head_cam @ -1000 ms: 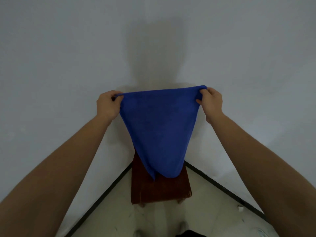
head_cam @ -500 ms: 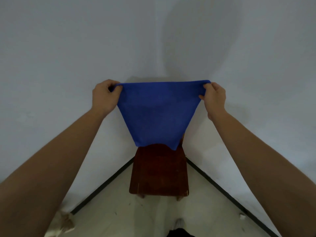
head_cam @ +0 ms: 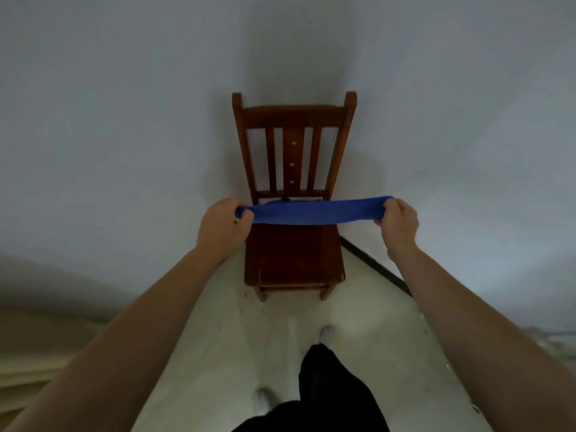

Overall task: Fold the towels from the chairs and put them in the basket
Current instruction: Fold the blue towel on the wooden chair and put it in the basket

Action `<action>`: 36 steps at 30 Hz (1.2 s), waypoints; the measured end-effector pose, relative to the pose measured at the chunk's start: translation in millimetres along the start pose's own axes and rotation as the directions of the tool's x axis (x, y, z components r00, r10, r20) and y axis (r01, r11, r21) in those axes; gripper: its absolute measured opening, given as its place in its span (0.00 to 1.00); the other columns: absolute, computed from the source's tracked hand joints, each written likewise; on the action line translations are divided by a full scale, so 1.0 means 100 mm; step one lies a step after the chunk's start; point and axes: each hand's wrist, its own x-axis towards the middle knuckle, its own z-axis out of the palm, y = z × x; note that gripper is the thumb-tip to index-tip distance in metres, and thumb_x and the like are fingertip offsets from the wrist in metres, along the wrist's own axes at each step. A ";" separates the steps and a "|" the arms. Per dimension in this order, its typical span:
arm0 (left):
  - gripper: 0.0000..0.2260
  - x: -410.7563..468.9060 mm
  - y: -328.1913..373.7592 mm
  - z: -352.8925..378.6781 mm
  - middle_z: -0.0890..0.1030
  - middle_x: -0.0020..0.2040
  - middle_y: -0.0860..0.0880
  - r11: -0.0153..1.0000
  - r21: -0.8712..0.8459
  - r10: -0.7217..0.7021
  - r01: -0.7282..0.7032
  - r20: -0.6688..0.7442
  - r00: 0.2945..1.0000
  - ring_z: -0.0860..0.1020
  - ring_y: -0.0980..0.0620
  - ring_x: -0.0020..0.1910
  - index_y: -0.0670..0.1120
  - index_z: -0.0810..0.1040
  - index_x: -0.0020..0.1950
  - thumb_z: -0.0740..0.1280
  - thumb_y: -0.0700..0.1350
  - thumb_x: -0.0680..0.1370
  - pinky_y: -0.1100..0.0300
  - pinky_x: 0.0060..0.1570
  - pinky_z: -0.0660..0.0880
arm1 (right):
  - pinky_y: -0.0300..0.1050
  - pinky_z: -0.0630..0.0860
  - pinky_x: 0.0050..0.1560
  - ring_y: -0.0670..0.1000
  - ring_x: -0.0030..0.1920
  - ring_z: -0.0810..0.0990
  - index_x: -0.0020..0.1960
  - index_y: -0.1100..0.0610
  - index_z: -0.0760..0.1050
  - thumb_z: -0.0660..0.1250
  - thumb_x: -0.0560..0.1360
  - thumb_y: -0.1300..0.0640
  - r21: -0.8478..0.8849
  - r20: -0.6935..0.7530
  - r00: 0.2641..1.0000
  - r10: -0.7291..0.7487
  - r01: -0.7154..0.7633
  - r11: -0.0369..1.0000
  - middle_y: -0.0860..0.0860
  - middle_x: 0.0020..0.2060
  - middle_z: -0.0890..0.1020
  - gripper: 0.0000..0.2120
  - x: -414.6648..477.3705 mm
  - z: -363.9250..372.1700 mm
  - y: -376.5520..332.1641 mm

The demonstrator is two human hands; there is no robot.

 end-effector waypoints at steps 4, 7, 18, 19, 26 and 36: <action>0.05 -0.64 -0.34 0.34 0.78 0.39 0.47 0.996 0.063 -0.071 0.059 0.197 0.978 0.74 0.48 0.39 0.43 0.76 0.44 0.64 0.43 0.78 0.57 0.38 0.65 | 0.65 0.77 0.58 0.62 0.52 0.80 0.39 0.55 0.77 0.58 0.73 0.52 -0.112 0.036 0.993 0.110 -0.105 0.988 0.52 0.39 0.80 0.12 -0.43 -0.08 0.66; 0.04 -0.97 -0.63 0.62 0.79 0.42 0.45 0.988 0.134 -0.126 0.077 0.415 0.901 0.76 0.45 0.41 0.48 0.73 0.44 0.63 0.44 0.79 0.58 0.39 0.66 | 0.63 0.77 0.59 0.62 0.51 0.81 0.45 0.57 0.80 0.58 0.73 0.53 -0.246 0.115 0.975 0.192 -0.160 0.956 0.55 0.42 0.81 0.13 -0.65 -0.09 1.12; 0.11 -1.68 -1.39 1.58 0.82 0.54 0.44 0.945 0.272 -0.319 0.182 0.640 0.699 0.79 0.43 0.50 0.47 0.79 0.58 0.60 0.45 0.81 0.53 0.46 0.74 | 0.46 0.68 0.49 0.57 0.48 0.77 0.58 0.59 0.80 0.57 0.80 0.59 -0.648 0.311 0.881 0.356 -0.077 0.757 0.56 0.47 0.81 0.14 -0.82 -0.11 2.35; 0.11 -1.67 -1.41 1.63 0.82 0.54 0.44 0.943 0.275 -0.326 0.189 0.640 0.696 0.79 0.42 0.50 0.47 0.79 0.58 0.60 0.45 0.80 0.53 0.46 0.74 | 0.47 0.69 0.49 0.58 0.49 0.78 0.59 0.59 0.80 0.57 0.80 0.59 -0.645 0.319 0.874 0.366 -0.083 0.759 0.56 0.48 0.81 0.15 -0.78 -0.10 2.40; 0.11 -1.11 -1.49 1.87 0.81 0.52 0.42 0.899 0.349 -0.429 0.262 0.590 0.684 0.77 0.42 0.49 0.44 0.78 0.58 0.58 0.44 0.81 0.54 0.44 0.71 | 0.48 0.73 0.51 0.56 0.50 0.79 0.58 0.55 0.81 0.57 0.78 0.57 -0.557 0.328 0.873 0.362 -0.131 0.820 0.55 0.50 0.82 0.15 -0.14 0.19 2.43; 0.11 0.33 -1.59 2.04 0.81 0.54 0.39 0.886 0.353 -0.433 0.299 0.404 0.806 0.78 0.38 0.54 0.40 0.79 0.59 0.62 0.42 0.81 0.53 0.51 0.71 | 0.43 0.69 0.38 0.47 0.36 0.72 0.38 0.54 0.73 0.59 0.78 0.61 -0.326 0.418 0.859 0.294 -0.160 0.932 0.48 0.33 0.74 0.11 1.16 0.92 2.08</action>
